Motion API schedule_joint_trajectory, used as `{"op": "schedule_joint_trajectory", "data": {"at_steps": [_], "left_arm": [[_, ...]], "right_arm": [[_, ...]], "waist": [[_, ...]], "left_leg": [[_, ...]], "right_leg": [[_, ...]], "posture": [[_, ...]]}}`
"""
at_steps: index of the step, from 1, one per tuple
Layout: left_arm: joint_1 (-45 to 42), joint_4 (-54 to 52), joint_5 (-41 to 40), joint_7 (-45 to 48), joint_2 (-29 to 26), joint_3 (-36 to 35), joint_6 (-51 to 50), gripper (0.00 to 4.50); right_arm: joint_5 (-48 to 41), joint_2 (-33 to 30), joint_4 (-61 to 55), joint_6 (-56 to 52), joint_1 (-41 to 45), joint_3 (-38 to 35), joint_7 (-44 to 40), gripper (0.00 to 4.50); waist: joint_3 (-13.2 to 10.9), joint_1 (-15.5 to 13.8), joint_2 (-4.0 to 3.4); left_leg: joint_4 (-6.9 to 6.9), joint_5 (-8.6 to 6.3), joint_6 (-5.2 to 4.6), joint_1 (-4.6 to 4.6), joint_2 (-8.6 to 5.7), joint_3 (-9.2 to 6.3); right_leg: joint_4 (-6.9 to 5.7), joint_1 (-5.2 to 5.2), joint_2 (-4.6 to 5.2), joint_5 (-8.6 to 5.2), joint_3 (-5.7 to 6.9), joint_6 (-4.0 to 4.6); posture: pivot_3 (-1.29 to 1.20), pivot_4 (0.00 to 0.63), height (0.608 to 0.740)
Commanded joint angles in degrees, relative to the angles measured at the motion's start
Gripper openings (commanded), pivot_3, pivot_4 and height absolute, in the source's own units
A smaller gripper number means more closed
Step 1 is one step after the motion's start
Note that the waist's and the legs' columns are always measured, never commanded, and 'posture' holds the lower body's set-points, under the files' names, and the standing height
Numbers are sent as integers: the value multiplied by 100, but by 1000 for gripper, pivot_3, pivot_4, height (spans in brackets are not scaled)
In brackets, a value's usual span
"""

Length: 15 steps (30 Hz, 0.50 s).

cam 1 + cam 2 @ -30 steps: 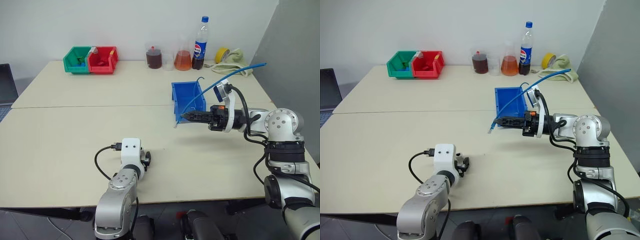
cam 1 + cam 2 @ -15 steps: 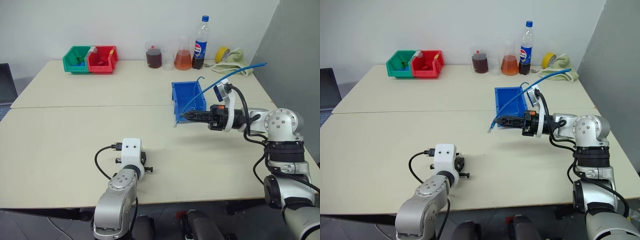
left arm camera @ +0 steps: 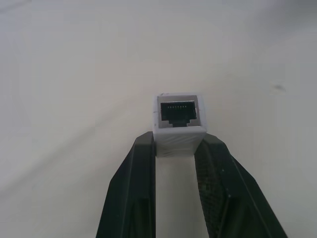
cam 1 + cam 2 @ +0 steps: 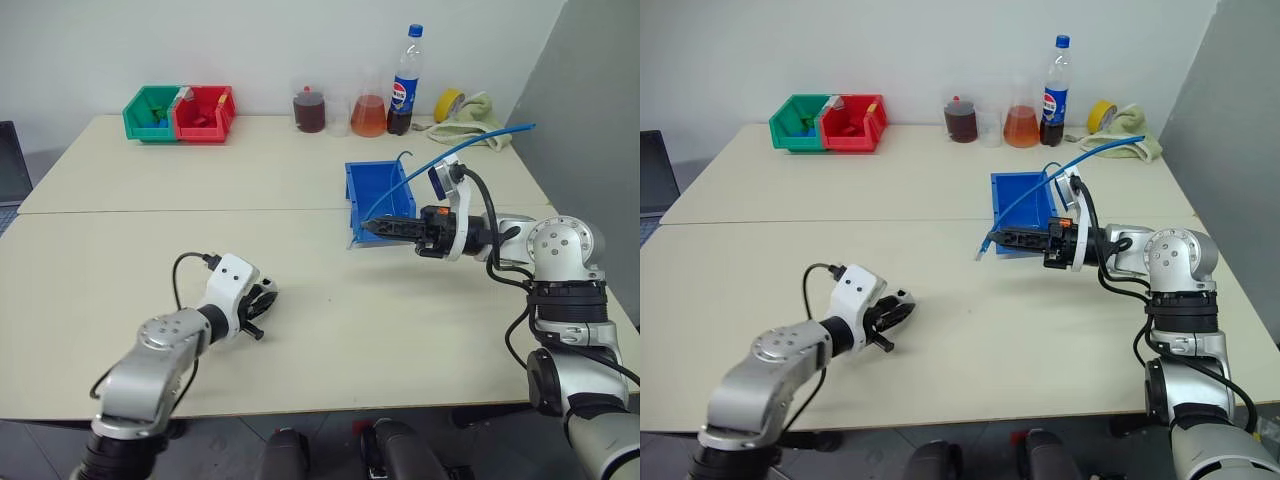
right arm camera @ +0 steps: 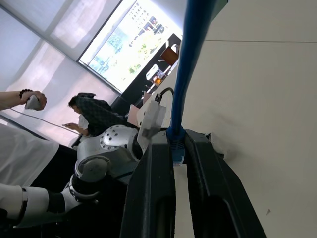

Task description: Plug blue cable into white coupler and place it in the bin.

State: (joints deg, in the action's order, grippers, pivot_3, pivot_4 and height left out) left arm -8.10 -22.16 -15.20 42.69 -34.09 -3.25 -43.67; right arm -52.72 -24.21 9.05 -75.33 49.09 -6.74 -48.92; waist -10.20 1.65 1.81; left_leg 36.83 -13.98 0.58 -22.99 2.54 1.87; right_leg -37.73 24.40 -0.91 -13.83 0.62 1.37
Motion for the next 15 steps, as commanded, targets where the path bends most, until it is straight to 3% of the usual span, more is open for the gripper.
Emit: {"op": "schedule_joint_trajectory", "data": {"at_steps": [1, 5, 15], "left_arm": [[-150, 489, -495, 1479, -367, 152, 1126, 776], [-408, 1318, -398, 2448, -643, 468, 2081, 776], [-1467, 3617, 305, 3466, -686, 1084, 4082, 776]], "right_arm": [[-17, -5, -49, 148, 197, 6, -133, 78], [-9, 11, -31, 187, 228, 48, -155, 78], [53, 26, -157, 320, 170, 166, -206, 78]], "waist": [[0, 0, 0], [-2, -1, -3], [-3, -9, -5]], "left_leg": [[1, -1, -1, -1, -1, 0], [-2, -2, -2, 0, 2, -3], [0, -2, -3, 0, 4, 1]], "right_leg": [[-1, 1, 1, 0, 0, 0], [-3, 3, -2, -1, 4, 2], [-10, 5, -3, -2, 2, 3]], "posture": [[0, 150, 740], [0, 150, 740], [0, 150, 740]]}}
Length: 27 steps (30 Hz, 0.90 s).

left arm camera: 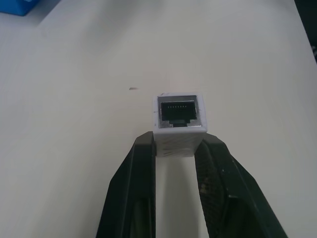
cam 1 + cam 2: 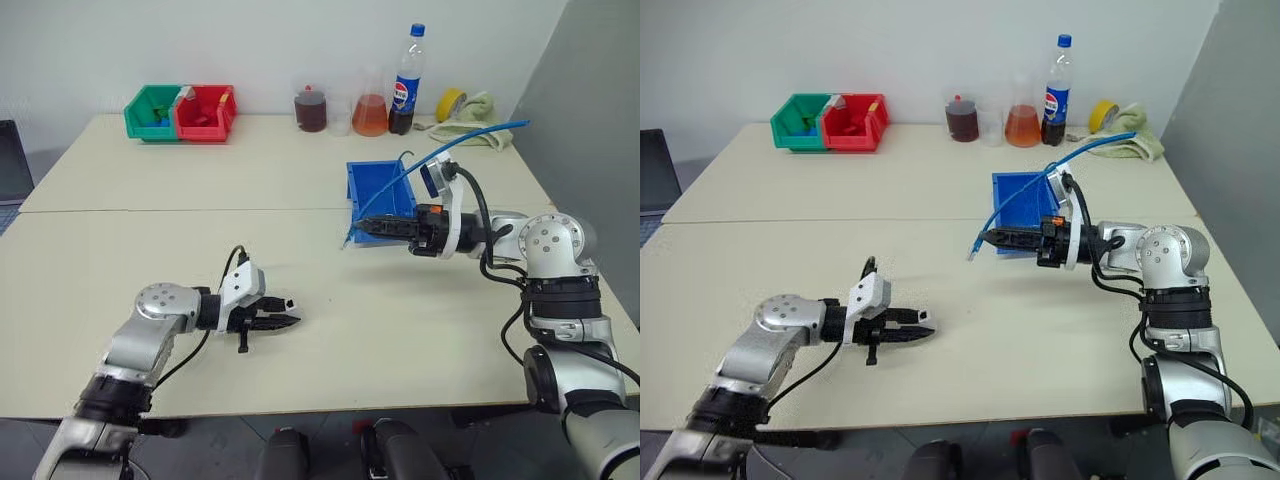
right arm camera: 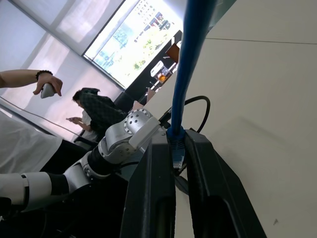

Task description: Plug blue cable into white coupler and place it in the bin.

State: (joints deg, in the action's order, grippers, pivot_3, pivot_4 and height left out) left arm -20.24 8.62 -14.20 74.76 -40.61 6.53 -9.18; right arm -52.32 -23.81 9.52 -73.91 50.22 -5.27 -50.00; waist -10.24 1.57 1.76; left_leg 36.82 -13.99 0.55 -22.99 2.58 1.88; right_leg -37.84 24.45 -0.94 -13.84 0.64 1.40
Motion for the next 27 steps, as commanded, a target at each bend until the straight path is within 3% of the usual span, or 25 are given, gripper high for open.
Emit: {"op": "schedule_joint_trajectory", "data": {"at_steps": [1, 7, 16, 27], "left_arm": [[-359, 774, 275, 333, -21, 153, 815, 776], [-795, 1636, 468, 662, 94, 319, 1452, 776], [-933, 1854, 550, 762, 331, 390, 1650, 776], [-1056, 1987, 684, 759, 486, 415, 1680, 776]], "right_arm": [[61, -14, -283, 259, 21, 83, -117, 78], [748, 50, -782, 1344, -255, 743, -300, 78], [2397, 315, -890, 3914, -843, 2199, -998, 78], [3301, 985, -149, 5194, -758, 2669, -1094, 78]], "waist": [[0, 3, 0], [1, 7, 1], [1, 2, 1], [4, -7, 6]], "left_leg": [[0, 0, 0, -1, 0, 1], [1, -3, -5, -13, 2, 0], [18, -2, -5, -52, -1, 2], [26, -1, -4, -51, -2, 0]], "right_leg": [[1, 1, 0, 0, -1, 0], [-7, 18, -1, 0, 1, 0], [-26, 64, -1, 1, 0, -1], [-34, 63, -1, 3, 2, -2]], "posture": [[0, 150, 740], [0, 150, 740], [0, 150, 740], [0, 150, 740]]}}
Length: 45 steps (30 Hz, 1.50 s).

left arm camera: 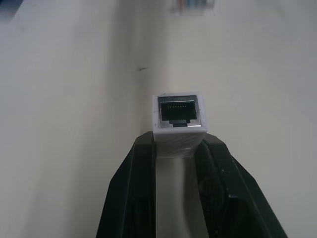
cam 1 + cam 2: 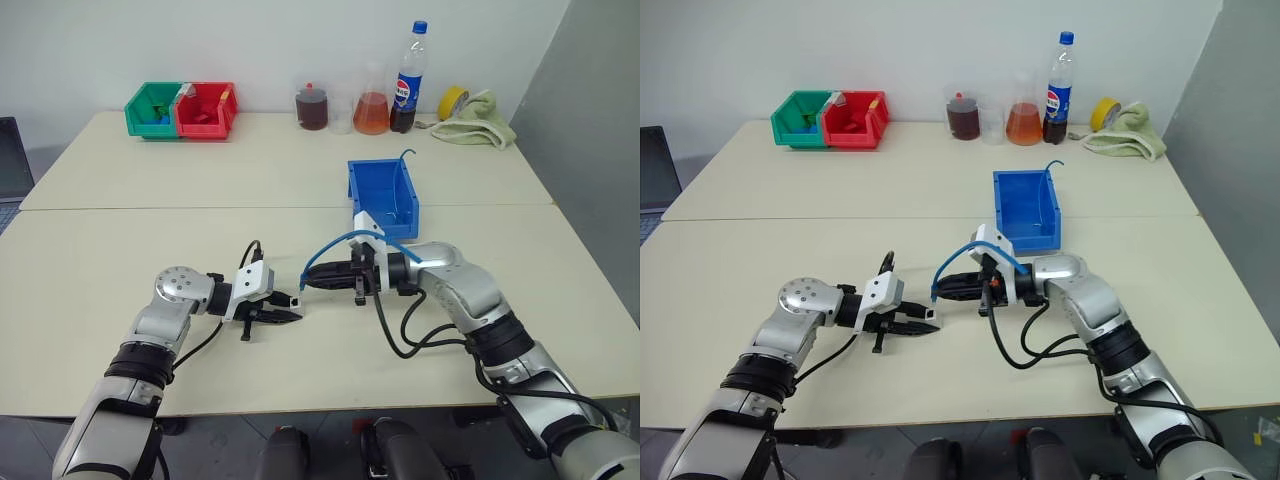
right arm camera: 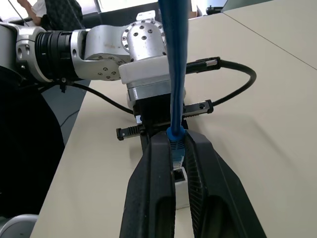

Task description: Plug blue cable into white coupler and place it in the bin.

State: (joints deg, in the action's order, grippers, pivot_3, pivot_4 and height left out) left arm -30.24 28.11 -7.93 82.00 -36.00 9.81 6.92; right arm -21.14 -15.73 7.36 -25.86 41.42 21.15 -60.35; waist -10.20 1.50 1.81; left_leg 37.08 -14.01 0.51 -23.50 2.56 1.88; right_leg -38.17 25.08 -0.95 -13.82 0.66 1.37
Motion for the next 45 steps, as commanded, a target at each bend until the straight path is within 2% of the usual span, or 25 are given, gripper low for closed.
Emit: {"op": "schedule_joint_trajectory", "data": {"at_steps": [1, 7, 19, 45], "left_arm": [[-58, 41, 66, 38, 27, 86, 74, 776], [17, -56, 51, 82, -19, 70, 41, 776], [94, -111, 58, 51, -87, 48, 24, 776], [149, -200, 47, 112, -123, 44, -31, 776]], "right_arm": [[231, 220, 127, 451, 134, 44, -67, 78], [487, 443, 420, 731, 193, 72, -164, 78], [891, 498, 906, 1288, 187, 153, -461, 78], [1388, 500, 1344, 1720, 290, 267, -798, 78]], "waist": [[0, 0, 0], [0, -1, 0], [0, 4, 0], [0, 12, 0]], "left_leg": [[0, 0, 0, 0, 0, 0], [6, 1, 1, 2, 0, 0], [43, 1, 1, 22, 4, 0], [76, 1, 1, 22, 6, 1]], "right_leg": [[0, 0, 0, 0, 0, 0], [-9, 0, 0, 0, -1, 1], [-82, 1, -2, -6, -4, 10], [-90, -6, -4, -5, -6, 10]], "posture": [[0, 150, 740], [0, 150, 740], [0, 150, 740], [0, 150, 740]]}}
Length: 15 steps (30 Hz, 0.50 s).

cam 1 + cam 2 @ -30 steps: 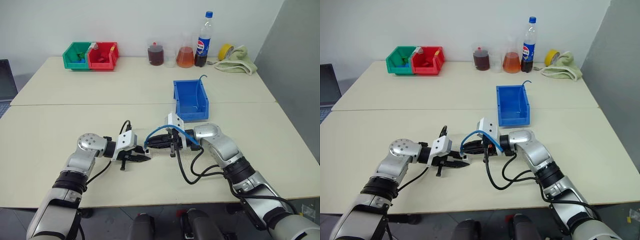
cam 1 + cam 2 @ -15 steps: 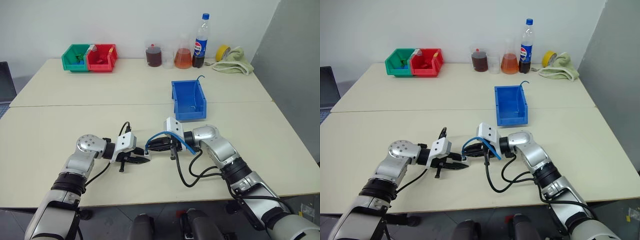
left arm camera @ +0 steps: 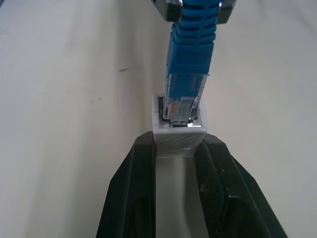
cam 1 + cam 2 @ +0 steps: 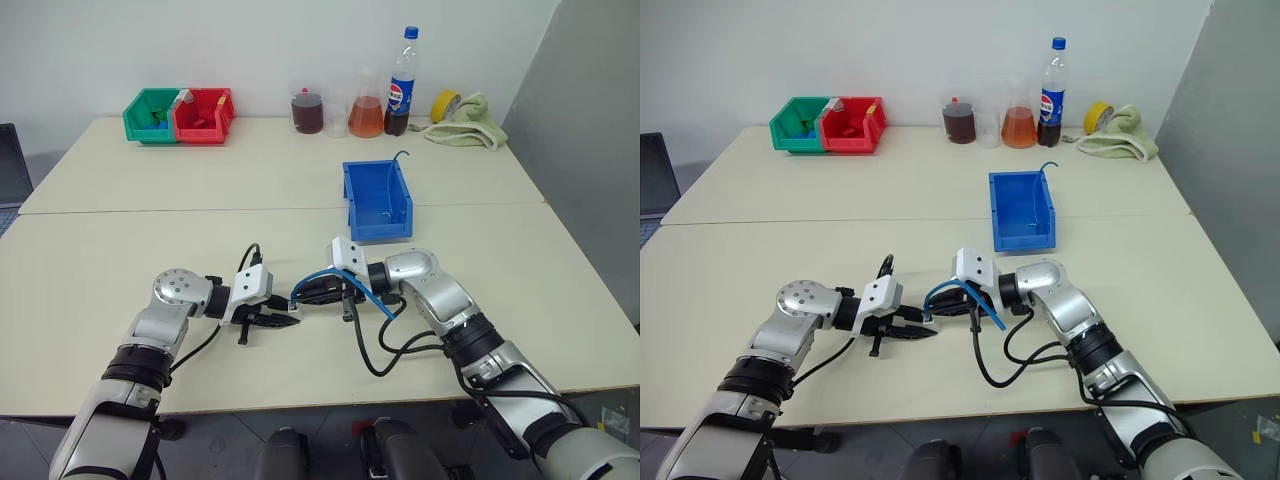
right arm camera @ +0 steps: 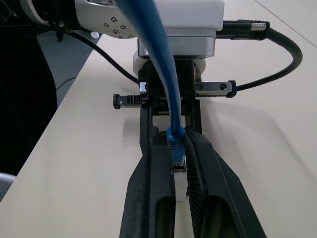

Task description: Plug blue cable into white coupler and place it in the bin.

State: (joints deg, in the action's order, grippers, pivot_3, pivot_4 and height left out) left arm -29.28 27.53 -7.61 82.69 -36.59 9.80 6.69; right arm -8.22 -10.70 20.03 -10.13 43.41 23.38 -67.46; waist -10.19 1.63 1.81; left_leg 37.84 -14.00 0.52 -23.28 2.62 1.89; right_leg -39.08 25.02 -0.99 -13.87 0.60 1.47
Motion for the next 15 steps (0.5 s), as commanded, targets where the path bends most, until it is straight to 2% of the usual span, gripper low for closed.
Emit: {"op": "schedule_joint_trajectory", "data": {"at_steps": [1, 15], "left_arm": [[57, -148, 12, 40, -64, 44, -14, 776], [130, -240, 0, -25, -71, 43, -35, 776]], "right_arm": [[114, 0, 115, 173, 112, 43, -97, 78], [370, 106, 493, 351, 254, 254, -180, 78]], "waist": [[0, 0, 0], [1, 4, -1]], "left_leg": [[0, 0, 0, 0, 0, 0], [0, 0, 0, 5, 0, 0]], "right_leg": [[0, 0, 0, 0, 0, 0], [-2, -5, 0, 0, -1, 0]], "posture": [[0, 150, 740], [0, 150, 740]]}}
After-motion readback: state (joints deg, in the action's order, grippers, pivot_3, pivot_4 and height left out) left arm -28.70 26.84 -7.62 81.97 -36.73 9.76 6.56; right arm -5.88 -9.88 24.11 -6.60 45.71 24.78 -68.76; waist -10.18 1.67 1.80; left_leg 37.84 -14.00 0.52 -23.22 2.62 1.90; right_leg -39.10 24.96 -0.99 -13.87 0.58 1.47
